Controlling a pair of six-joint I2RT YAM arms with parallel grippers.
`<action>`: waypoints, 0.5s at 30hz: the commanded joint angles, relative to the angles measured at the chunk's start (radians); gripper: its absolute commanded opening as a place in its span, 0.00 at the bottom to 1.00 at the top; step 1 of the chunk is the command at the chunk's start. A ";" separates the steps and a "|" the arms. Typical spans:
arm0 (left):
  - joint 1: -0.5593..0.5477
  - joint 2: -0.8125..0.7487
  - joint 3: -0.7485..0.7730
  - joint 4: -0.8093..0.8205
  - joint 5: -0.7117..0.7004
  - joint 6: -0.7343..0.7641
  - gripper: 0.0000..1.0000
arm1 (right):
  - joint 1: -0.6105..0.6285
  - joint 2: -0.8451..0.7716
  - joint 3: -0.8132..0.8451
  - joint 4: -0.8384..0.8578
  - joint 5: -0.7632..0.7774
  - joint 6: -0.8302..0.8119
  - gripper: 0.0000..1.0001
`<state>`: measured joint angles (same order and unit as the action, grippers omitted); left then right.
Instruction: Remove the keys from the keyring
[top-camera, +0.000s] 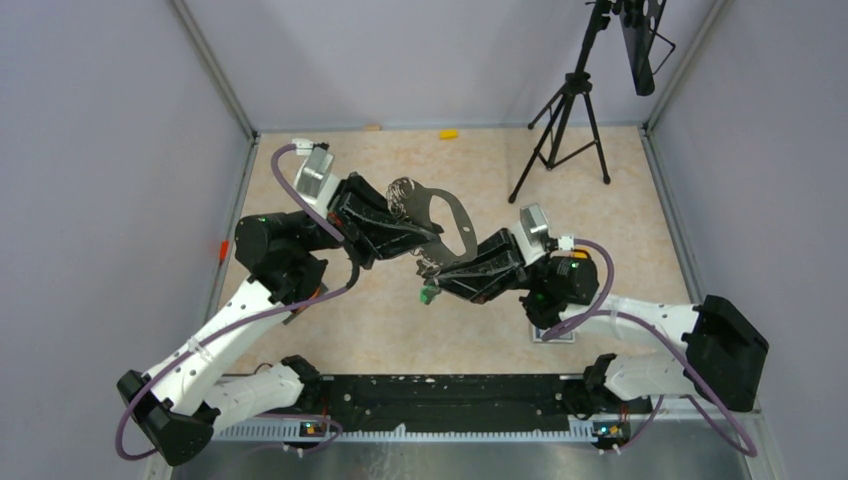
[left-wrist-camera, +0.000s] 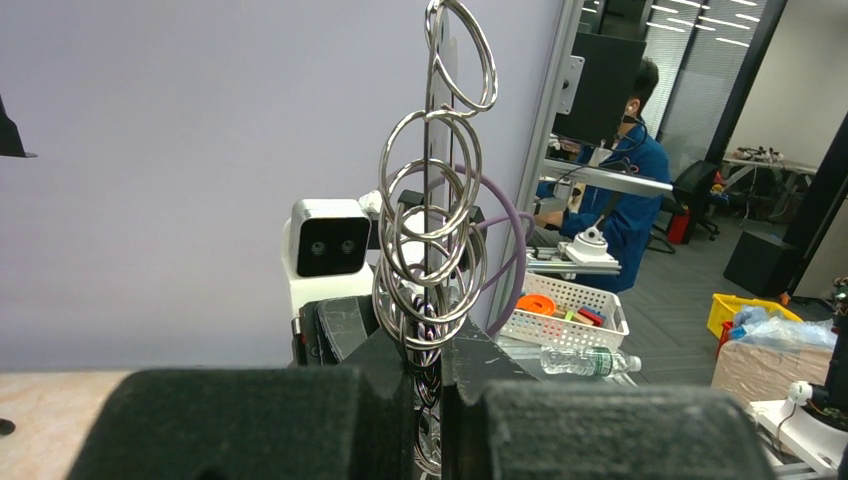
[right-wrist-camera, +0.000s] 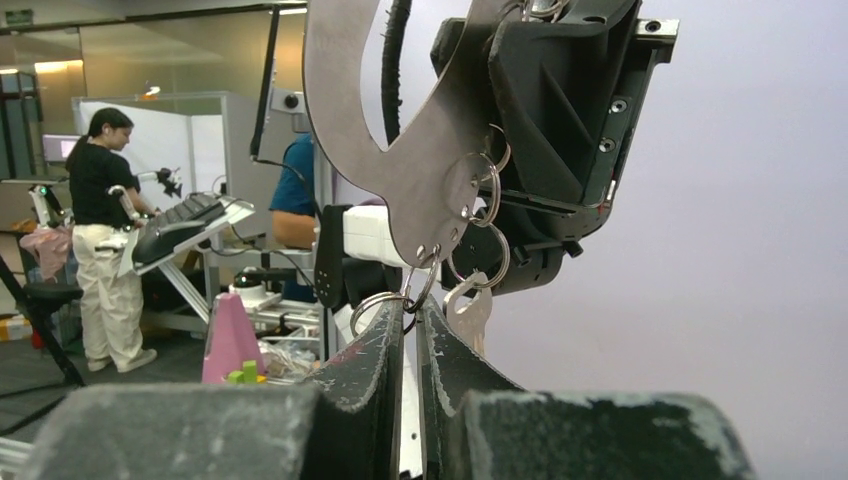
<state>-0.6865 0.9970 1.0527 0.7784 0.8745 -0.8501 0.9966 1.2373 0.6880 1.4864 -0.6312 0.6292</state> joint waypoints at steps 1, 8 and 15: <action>0.001 -0.017 0.008 0.035 -0.032 0.014 0.00 | -0.006 -0.035 0.017 -0.033 -0.048 -0.036 0.03; 0.001 -0.015 0.013 0.032 -0.029 0.014 0.00 | -0.006 -0.056 0.013 -0.094 -0.072 -0.071 0.00; 0.001 -0.015 0.026 0.014 -0.032 0.020 0.00 | -0.007 -0.114 0.025 -0.303 -0.097 -0.199 0.00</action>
<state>-0.6884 0.9970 1.0527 0.7631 0.8883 -0.8501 0.9916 1.1660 0.6880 1.3220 -0.6594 0.5190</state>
